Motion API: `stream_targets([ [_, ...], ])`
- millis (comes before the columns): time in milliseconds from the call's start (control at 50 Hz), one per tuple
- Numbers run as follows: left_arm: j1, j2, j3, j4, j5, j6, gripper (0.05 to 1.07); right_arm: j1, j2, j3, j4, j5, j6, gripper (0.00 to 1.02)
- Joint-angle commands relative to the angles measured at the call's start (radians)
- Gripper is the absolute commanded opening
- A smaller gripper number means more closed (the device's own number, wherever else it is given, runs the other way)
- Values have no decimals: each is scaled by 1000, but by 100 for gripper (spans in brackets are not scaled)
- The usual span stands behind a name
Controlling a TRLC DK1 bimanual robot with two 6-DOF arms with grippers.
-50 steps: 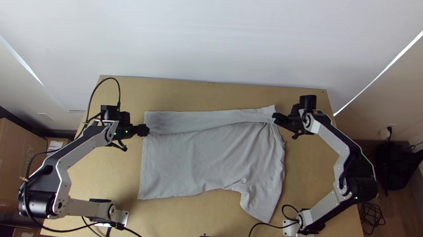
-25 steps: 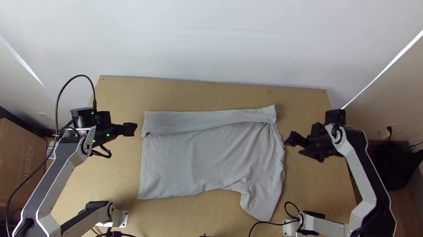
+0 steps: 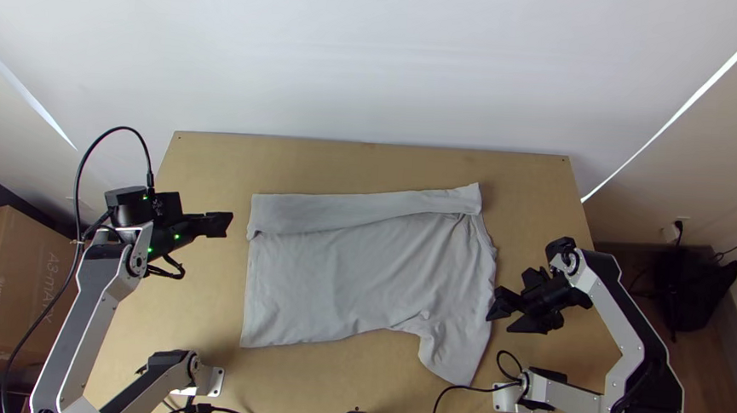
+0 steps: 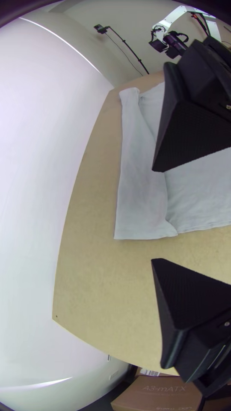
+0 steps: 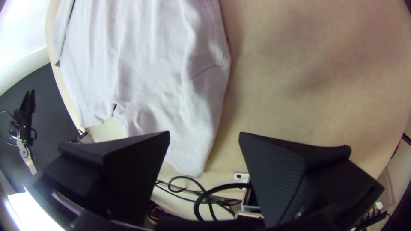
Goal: Fold the t-shirt
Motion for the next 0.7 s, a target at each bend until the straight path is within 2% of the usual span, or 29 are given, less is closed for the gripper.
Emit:
stream_targets([
  [0,-1,-8,40,-11,11,12,102,-7,-4,-35,59,-7,-21,50],
  [80,-3,-9,48,-23,11,12,102,-4,5,-52,97,-8,-21,38],
  [260,-3,-19,62,-50,11,12,102,19,73,-60,92,-8,-21,38],
  [360,-1,-26,63,-57,11,14,102,61,74,-69,69,-8,-19,38],
  [680,-4,-26,54,-63,11,12,102,156,137,-71,42,-8,25,43],
])
